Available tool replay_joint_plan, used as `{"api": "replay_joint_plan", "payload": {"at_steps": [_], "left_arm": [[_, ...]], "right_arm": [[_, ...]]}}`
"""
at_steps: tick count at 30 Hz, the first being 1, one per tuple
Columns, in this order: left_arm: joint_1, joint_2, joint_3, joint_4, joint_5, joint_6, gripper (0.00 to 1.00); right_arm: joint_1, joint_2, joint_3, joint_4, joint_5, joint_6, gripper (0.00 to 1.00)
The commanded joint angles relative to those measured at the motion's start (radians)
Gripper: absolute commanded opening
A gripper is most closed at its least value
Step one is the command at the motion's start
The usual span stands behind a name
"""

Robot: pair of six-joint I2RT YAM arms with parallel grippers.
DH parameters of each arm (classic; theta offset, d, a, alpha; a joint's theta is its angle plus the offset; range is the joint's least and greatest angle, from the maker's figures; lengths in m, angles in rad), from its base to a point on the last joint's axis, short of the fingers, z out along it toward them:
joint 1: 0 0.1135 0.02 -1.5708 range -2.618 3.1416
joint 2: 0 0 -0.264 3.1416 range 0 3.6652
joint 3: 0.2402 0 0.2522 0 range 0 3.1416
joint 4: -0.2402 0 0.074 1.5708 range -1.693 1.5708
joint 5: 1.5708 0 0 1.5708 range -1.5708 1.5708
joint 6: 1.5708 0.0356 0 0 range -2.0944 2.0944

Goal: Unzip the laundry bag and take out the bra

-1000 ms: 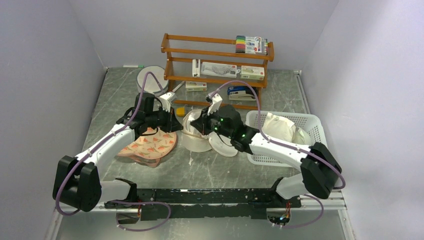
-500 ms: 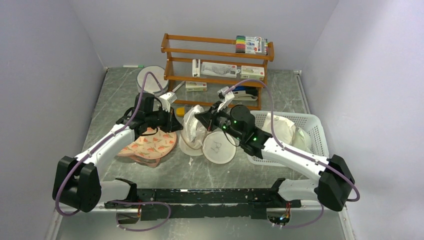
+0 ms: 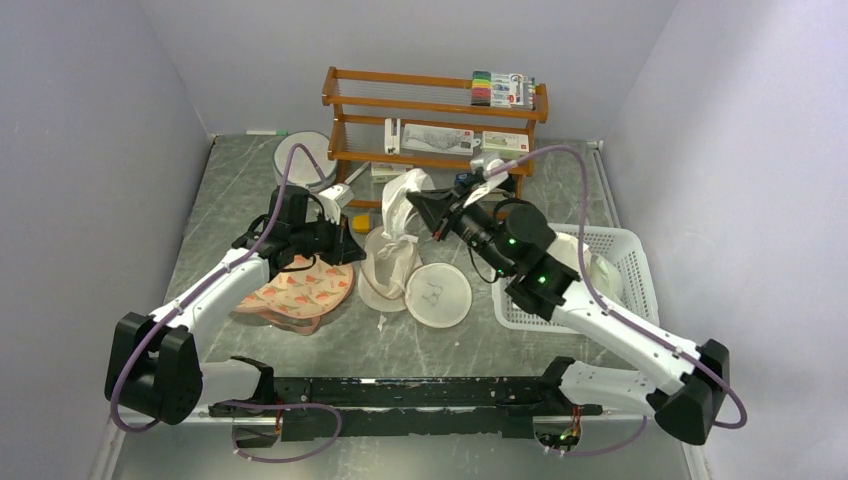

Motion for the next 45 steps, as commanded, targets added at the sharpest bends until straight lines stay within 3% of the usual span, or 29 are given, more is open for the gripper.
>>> {"api": "replay_joint_plan", "payload": {"at_steps": [1, 9, 17, 22, 25, 30, 33, 35, 39, 45], "left_arm": [[-0.007, -0.009, 0.003, -0.005, 0.002, 0.017, 0.07], [-0.007, -0.004, 0.004, -0.003, 0.008, 0.016, 0.07], [-0.007, -0.005, 0.005, -0.001, 0.009, 0.015, 0.07], [-0.007, -0.003, 0.009, -0.002, 0.013, 0.015, 0.07], [-0.007, -0.004, 0.007, 0.000, 0.012, 0.014, 0.07], [-0.007, -0.001, 0.005, 0.000, 0.018, 0.013, 0.07], [-0.007, -0.002, 0.003, 0.001, 0.016, 0.012, 0.07], [-0.007, -0.002, 0.002, 0.001, 0.016, 0.012, 0.07], [-0.007, 0.000, 0.002, 0.000, 0.014, 0.012, 0.07], [-0.007, 0.004, 0.008, 0.001, 0.017, 0.012, 0.07]], "right_arm": [[0.000, -0.080, 0.037, 0.041, 0.027, -0.091, 0.00], [0.001, -0.204, 0.067, -0.005, 0.104, -0.212, 0.00], [0.001, -0.362, 0.147, -0.192, 0.259, -0.328, 0.00], [0.000, -0.465, 0.139, -0.306, 0.429, -0.307, 0.00], [0.001, -0.512, 0.113, -0.392, 0.642, -0.222, 0.00], [0.002, -0.552, 0.081, -0.646, 1.067, 0.096, 0.00], [0.002, -0.534, 0.111, -0.964, 1.237, 0.483, 0.00], [0.002, -0.493, 0.143, -1.225, 1.251, 0.806, 0.00], [0.002, -0.360, 0.220, -1.647, 1.158, 1.231, 0.00], [0.000, -0.331, 0.050, -1.679, 0.997, 1.406, 0.00]]}}
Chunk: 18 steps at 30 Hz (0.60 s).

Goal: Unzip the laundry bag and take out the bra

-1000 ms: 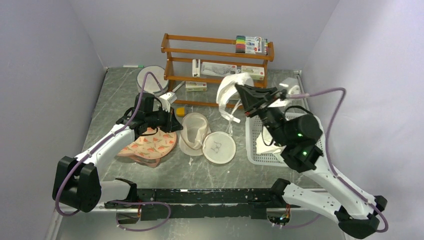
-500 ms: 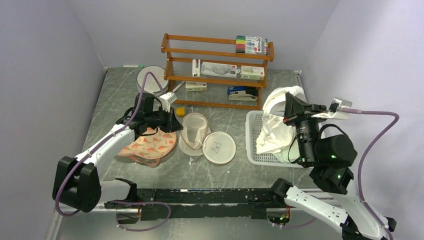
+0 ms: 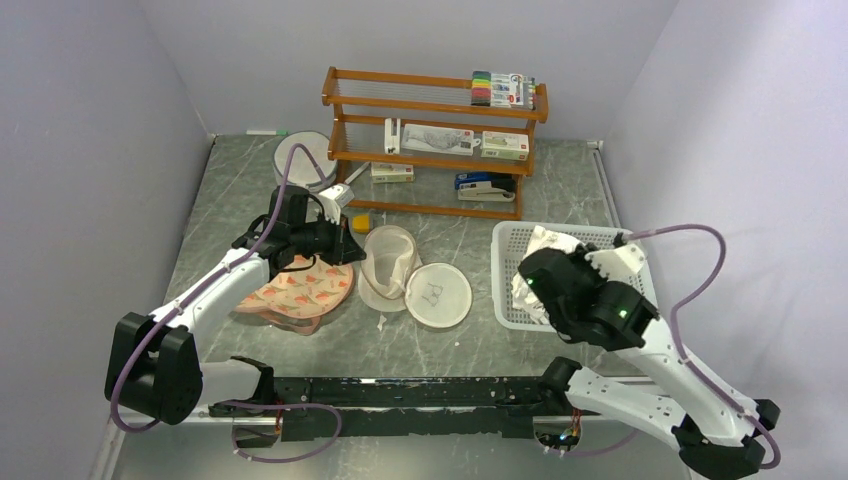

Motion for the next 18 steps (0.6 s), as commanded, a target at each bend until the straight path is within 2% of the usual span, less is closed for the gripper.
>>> {"api": "replay_joint_plan", "payload": {"at_steps": [1, 3, 6, 11, 13, 17, 18], "left_arm": [[-0.007, 0.004, 0.007, 0.002, 0.015, 0.013, 0.07], [-0.007, 0.001, 0.004, -0.001, 0.013, 0.012, 0.07], [-0.007, -0.007, -0.001, -0.001, 0.012, 0.010, 0.07], [-0.007, -0.010, 0.000, -0.009, -0.003, 0.014, 0.07], [-0.007, -0.013, -0.002, -0.006, 0.000, 0.012, 0.07], [-0.007, -0.009, -0.002, -0.011, -0.004, 0.015, 0.07], [-0.007, -0.010, -0.001, -0.013, -0.008, 0.016, 0.07]], "right_arm": [[0.001, -0.014, -0.130, -0.180, -0.066, 0.343, 0.00], [0.000, -0.007, -0.168, -0.155, -0.046, 0.354, 0.00], [-0.001, 0.031, -0.243, -0.029, 0.012, 0.266, 0.00], [-0.021, 0.211, -0.333, 0.126, 0.053, 0.273, 0.00], [-0.077, 0.286, -0.358, 0.268, 0.035, 0.146, 0.00], [-0.291, 0.368, -0.406, 0.642, -0.201, -0.249, 0.00], [-0.316, 0.369, -0.406, 0.677, -0.219, -0.287, 0.01]]}}
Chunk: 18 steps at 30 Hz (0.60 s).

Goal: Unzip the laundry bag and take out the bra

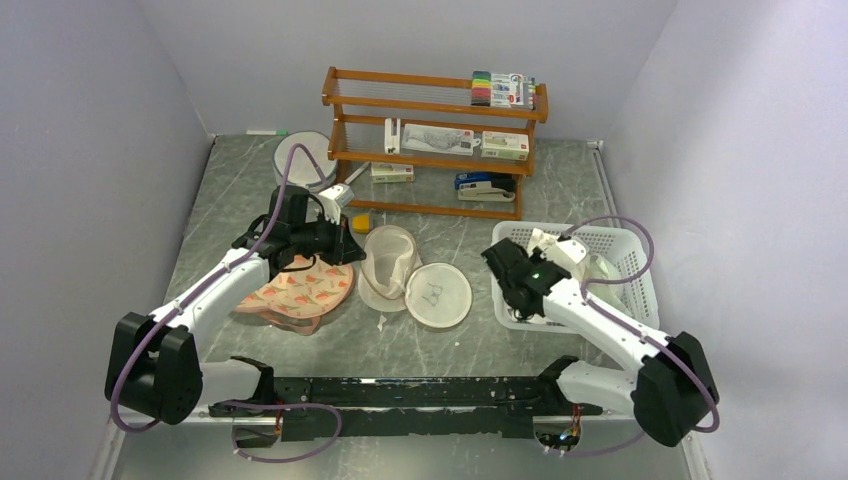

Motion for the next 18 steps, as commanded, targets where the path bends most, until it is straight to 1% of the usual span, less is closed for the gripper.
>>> {"api": "replay_joint_plan", "payload": {"at_steps": [1, 4, 7, 8, 10, 11, 12, 14, 16, 17, 18], "left_arm": [[-0.007, -0.010, -0.002, -0.014, -0.011, 0.015, 0.07], [-0.007, -0.015, -0.003, -0.015, -0.021, 0.017, 0.07], [-0.007, -0.009, 0.003, -0.017, -0.023, 0.020, 0.07], [-0.007, -0.004, 0.007, -0.019, -0.024, 0.021, 0.07], [-0.007, 0.000, 0.010, -0.020, -0.026, 0.023, 0.07], [-0.006, 0.000, 0.011, -0.022, -0.028, 0.023, 0.07], [-0.007, -0.004, 0.012, -0.025, -0.035, 0.024, 0.07], [-0.007, -0.018, 0.010, -0.030, -0.061, 0.026, 0.07], [-0.007, -0.035, 0.010, -0.031, -0.087, 0.025, 0.07], [-0.007, -0.045, 0.008, -0.031, -0.102, 0.024, 0.07], [-0.006, -0.051, 0.006, -0.030, -0.110, 0.023, 0.07]], "right_arm": [[-0.130, 0.010, -0.018, 0.363, -0.130, -0.332, 0.08], [-0.134, -0.036, -0.007, 0.414, -0.086, -0.453, 0.29], [-0.138, -0.091, 0.019, 0.435, -0.052, -0.569, 0.59], [-0.138, -0.109, 0.031, 0.433, -0.048, -0.610, 0.66], [-0.138, -0.149, 0.061, 0.429, -0.066, -0.697, 0.82], [-0.138, -0.170, 0.071, 0.438, -0.092, -0.746, 0.88], [-0.138, -0.197, 0.078, 0.452, -0.137, -0.812, 0.92], [-0.138, -0.253, 0.080, 0.528, -0.281, -0.956, 0.97], [-0.138, -0.298, 0.069, 0.584, -0.480, -1.085, 0.98], [-0.137, -0.309, 0.065, 0.620, -0.618, -1.134, 0.98], [-0.136, -0.313, 0.066, 0.632, -0.718, -1.164, 0.98]]}}
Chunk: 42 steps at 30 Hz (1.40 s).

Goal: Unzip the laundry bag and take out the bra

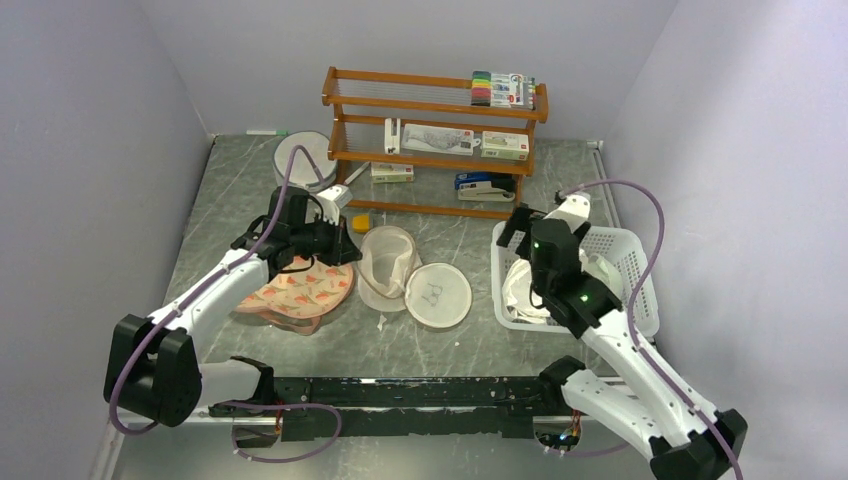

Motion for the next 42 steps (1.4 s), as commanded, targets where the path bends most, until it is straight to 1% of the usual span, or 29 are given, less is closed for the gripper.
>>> {"api": "replay_joint_plan", "payload": {"at_steps": [1, 4, 6, 9, 10, 12, 13, 17, 21, 24, 28, 31, 33, 38, 40, 41, 42], "left_arm": [[-0.006, -0.055, 0.005, -0.005, -0.065, 0.014, 0.07], [-0.007, -0.059, 0.005, -0.008, -0.070, 0.014, 0.07], [-0.006, -0.058, 0.008, -0.012, -0.074, 0.015, 0.07], [-0.006, -0.065, 0.009, -0.013, -0.085, 0.017, 0.07], [-0.006, -0.070, 0.009, -0.013, -0.091, 0.016, 0.07], [-0.005, -0.079, 0.007, -0.015, -0.103, 0.015, 0.07], [-0.004, -0.083, 0.008, -0.017, -0.108, 0.016, 0.07], [-0.002, -0.089, 0.006, -0.018, -0.116, 0.017, 0.07], [-0.002, -0.084, 0.005, -0.014, -0.100, 0.015, 0.07], [-0.001, -0.076, 0.007, -0.012, -0.088, 0.017, 0.07], [-0.001, -0.072, 0.004, -0.010, -0.077, 0.015, 0.07], [-0.001, -0.073, 0.001, -0.007, -0.074, 0.012, 0.07], [-0.001, -0.071, 0.002, -0.007, -0.072, 0.014, 0.07], [-0.001, -0.064, 0.006, -0.006, -0.065, 0.015, 0.07], [-0.001, -0.063, 0.004, -0.007, -0.063, 0.015, 0.07], [0.000, -0.063, 0.004, -0.009, -0.060, 0.015, 0.07], [-0.001, -0.061, 0.004, -0.009, -0.059, 0.015, 0.08]], "right_arm": [[-0.002, -0.030, 0.018, 0.134, -0.513, -0.307, 0.98], [-0.002, 0.057, 0.082, 0.087, -0.706, -0.328, 0.98], [-0.001, 0.141, 0.133, 0.031, -0.803, -0.338, 0.98], [0.003, 0.279, 0.202, -0.060, -0.873, -0.337, 0.98], [0.008, 0.325, 0.222, -0.094, -0.877, -0.340, 0.94], [0.020, 0.400, 0.246, -0.145, -0.865, -0.340, 0.81], [0.028, 0.427, 0.247, -0.160, -0.848, -0.332, 0.78], [0.082, 0.517, 0.262, -0.200, -0.776, -0.300, 0.72], [0.158, 0.657, 0.308, -0.292, -0.567, -0.270, 0.68], [0.189, 0.757, 0.328, -0.327, -0.499, -0.246, 0.61], [0.203, 0.819, 0.312, -0.299, -0.476, -0.219, 0.54], [0.206, 0.842, 0.300, -0.283, -0.463, -0.204, 0.46], [0.206, 0.850, 0.284, -0.264, -0.465, -0.204, 0.45], [0.206, 0.879, 0.198, -0.155, -0.516, -0.188, 0.45], [0.205, 0.892, 0.185, -0.129, -0.527, -0.160, 0.43], [0.205, 0.895, 0.182, -0.121, -0.519, -0.144, 0.40], [0.205, 0.894, 0.179, -0.112, -0.522, -0.131, 0.36]]}}
